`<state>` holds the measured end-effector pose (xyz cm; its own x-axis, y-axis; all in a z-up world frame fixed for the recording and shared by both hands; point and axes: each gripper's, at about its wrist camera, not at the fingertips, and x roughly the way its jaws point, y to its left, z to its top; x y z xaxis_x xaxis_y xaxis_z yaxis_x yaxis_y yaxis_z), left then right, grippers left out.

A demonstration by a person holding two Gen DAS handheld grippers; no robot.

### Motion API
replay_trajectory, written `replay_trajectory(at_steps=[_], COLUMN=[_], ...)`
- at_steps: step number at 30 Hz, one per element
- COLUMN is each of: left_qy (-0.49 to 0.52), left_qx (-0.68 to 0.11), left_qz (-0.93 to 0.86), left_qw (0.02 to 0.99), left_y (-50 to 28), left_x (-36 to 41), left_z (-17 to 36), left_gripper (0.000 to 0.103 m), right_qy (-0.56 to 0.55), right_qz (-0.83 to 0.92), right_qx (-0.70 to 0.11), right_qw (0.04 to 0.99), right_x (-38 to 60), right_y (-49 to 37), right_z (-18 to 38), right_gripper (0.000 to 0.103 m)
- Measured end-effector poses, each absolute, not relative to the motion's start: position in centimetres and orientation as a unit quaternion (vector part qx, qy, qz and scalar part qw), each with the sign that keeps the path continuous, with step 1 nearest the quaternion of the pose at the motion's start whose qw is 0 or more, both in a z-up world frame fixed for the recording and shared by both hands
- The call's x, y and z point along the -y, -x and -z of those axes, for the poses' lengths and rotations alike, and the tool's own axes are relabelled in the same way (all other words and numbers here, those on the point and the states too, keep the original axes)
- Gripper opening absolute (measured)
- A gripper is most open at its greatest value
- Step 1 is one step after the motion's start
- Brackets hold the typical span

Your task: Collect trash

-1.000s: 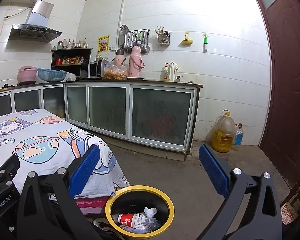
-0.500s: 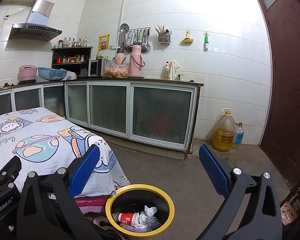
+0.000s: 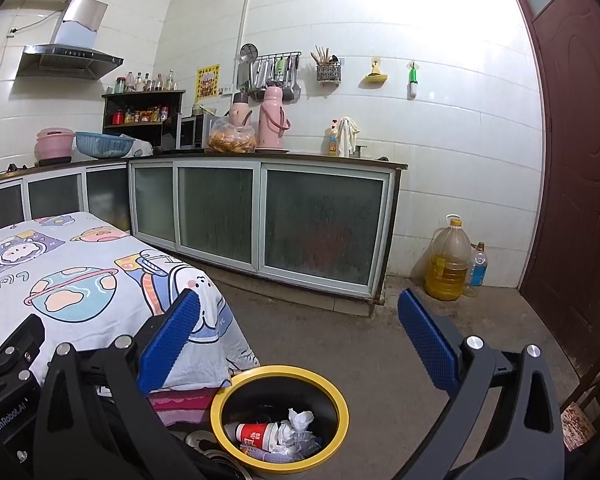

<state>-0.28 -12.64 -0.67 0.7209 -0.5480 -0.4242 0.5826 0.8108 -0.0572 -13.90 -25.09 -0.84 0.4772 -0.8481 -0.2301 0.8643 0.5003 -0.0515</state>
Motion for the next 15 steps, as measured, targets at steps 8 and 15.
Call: replay_trajectory(at_steps=[8, 15], left_qy=[-0.041, -0.041], left_qx=[-0.223, -0.228], left_qz=[0.304, 0.306], left_qw=[0.925, 0.923], left_y=[0.22, 0.14], left_x=[12.66, 12.82], left_z=[0.8, 0.87], left_gripper=[0.095, 0.095], right_qy=[-0.038, -0.041], right_qz=[0.498, 0.498], right_qx=[-0.119, -0.127], right_qw=[0.858, 0.857], right_x=[25.27, 25.36], right_y=[13.58, 13.31], right_z=[1.0, 1.24], right_gripper=[0.095, 0.095])
